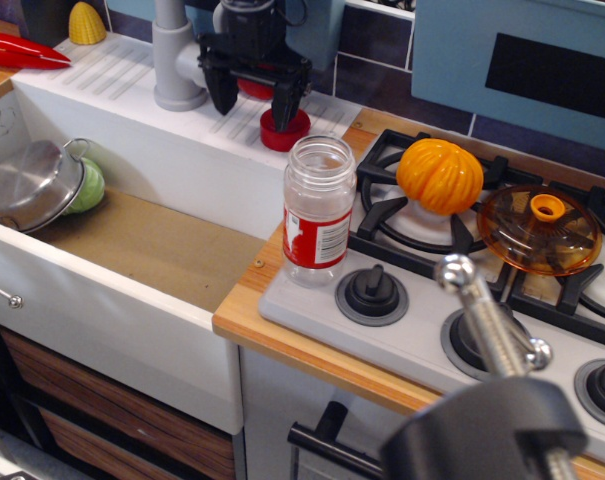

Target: Put cap on container

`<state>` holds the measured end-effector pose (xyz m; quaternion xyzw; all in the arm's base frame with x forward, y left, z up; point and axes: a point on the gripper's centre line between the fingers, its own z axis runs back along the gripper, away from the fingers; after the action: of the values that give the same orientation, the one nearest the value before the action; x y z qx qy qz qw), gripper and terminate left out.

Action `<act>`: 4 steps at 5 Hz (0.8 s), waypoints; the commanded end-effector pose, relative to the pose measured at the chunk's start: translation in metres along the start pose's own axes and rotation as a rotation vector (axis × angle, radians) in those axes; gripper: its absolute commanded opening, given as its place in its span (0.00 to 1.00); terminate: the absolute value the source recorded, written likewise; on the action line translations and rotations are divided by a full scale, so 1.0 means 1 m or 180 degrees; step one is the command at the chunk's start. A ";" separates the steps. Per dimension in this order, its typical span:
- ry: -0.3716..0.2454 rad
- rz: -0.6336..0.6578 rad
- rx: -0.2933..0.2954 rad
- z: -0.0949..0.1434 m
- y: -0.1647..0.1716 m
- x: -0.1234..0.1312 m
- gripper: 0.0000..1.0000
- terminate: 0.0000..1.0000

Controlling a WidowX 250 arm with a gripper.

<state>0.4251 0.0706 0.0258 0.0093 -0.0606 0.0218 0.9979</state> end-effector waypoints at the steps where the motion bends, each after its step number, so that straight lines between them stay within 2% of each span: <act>1: -0.0208 0.0008 -0.0176 0.003 -0.003 0.027 1.00 0.00; 2: -0.0163 0.0055 -0.0362 -0.002 -0.008 0.027 1.00 0.00; 3: -0.0126 0.0147 -0.0299 -0.010 -0.009 0.029 1.00 0.00; 4: -0.0057 0.0179 -0.0351 -0.007 -0.009 0.030 0.00 0.00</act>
<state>0.4385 0.0579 0.0033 -0.0573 -0.0329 0.0505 0.9965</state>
